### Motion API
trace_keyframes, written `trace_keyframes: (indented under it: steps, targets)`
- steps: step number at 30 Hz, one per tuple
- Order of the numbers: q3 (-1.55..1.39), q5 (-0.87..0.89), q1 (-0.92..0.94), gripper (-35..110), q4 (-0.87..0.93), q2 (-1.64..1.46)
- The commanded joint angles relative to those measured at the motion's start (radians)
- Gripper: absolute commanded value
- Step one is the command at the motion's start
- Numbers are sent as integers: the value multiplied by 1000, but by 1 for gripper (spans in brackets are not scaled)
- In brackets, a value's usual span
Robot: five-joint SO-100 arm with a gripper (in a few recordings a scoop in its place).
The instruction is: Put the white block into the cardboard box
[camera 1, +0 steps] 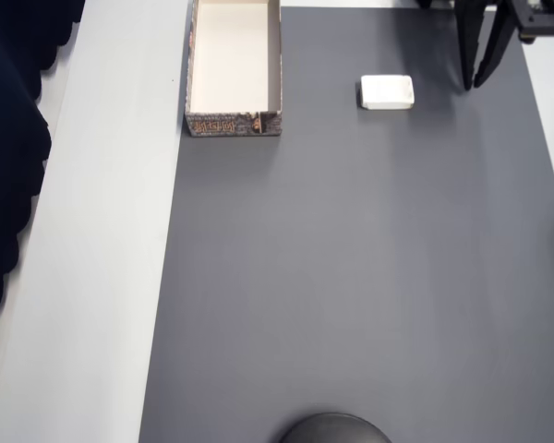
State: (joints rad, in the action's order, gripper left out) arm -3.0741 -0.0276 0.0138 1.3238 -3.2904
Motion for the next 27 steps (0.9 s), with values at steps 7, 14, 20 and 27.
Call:
trace_keyframes:
  steps: [7, 14, 20, 27]
  targets:
    - [-18, 2, -15, -2, 8, -35]
    - [32, -25, -14, -2, 8, 26]
    - [311, 57, 49, -2, 15, 419]
    - [486, 161, 141, -2, 9, 624]
